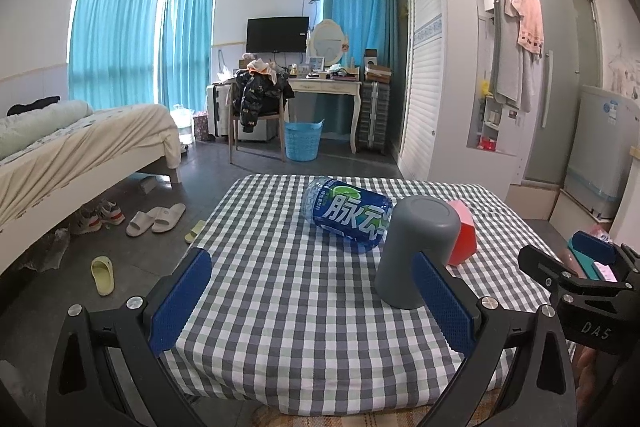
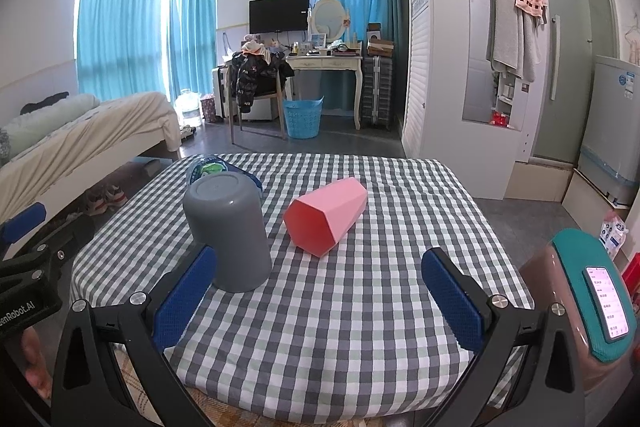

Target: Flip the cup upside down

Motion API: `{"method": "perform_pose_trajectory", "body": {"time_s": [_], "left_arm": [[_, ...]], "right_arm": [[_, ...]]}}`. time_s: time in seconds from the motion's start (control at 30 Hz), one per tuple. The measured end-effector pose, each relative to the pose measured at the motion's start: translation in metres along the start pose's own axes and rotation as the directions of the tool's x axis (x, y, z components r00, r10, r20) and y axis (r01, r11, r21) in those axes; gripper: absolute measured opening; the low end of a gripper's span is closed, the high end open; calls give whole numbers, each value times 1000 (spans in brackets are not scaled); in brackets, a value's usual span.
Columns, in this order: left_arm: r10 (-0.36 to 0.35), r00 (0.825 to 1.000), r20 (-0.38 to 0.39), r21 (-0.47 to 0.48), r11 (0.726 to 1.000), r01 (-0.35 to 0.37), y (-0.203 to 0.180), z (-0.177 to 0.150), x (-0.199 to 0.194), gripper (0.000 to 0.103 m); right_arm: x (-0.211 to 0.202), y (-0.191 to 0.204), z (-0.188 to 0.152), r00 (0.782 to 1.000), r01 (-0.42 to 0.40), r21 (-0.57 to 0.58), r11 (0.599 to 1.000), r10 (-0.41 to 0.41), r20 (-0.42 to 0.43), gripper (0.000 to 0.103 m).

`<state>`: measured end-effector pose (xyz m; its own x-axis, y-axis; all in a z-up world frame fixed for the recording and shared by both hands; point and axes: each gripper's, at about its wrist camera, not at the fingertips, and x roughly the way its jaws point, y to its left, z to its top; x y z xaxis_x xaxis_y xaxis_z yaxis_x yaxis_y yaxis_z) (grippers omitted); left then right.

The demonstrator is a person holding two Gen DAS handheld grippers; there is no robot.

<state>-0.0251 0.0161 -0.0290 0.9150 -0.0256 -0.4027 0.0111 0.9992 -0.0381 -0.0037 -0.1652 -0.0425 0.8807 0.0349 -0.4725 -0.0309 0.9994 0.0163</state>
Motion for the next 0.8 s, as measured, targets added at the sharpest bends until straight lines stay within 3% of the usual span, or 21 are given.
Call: {"method": "perform_pose_trajectory", "body": {"time_s": [0.8], "left_arm": [[9, 1000, -14, -4, 1000, -9, -2, -6, 2, 103]], "right_arm": [[7, 2, -8, 1000, -1, 2, 1000, 1, -24, 103]]}}
